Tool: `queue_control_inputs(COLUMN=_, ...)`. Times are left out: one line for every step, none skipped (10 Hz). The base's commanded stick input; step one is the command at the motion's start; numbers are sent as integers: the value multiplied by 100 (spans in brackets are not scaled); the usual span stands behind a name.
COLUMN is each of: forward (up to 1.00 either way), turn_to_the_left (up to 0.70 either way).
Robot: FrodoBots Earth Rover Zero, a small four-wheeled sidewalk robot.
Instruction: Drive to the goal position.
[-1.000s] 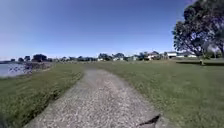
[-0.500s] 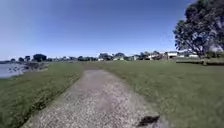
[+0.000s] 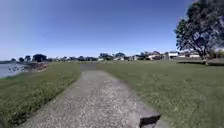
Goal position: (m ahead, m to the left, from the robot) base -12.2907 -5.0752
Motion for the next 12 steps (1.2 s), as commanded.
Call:
queue_control_inputs(forward=70, turn_to_the_left=4)
queue_control_inputs(forward=70, turn_to_the_left=21)
queue_control_inputs(forward=70, turn_to_the_left=27)
queue_control_inputs(forward=70, turn_to_the_left=0)
queue_control_inputs(forward=70, turn_to_the_left=0)
queue_control_inputs(forward=70, turn_to_the_left=0)
queue_control_inputs(forward=70, turn_to_the_left=0)
queue_control_inputs(forward=70, turn_to_the_left=0)
queue_control_inputs(forward=70, turn_to_the_left=0)
queue_control_inputs(forward=70, turn_to_the_left=0)
queue_control_inputs(forward=70, turn_to_the_left=0)
queue_control_inputs(forward=70, turn_to_the_left=0)
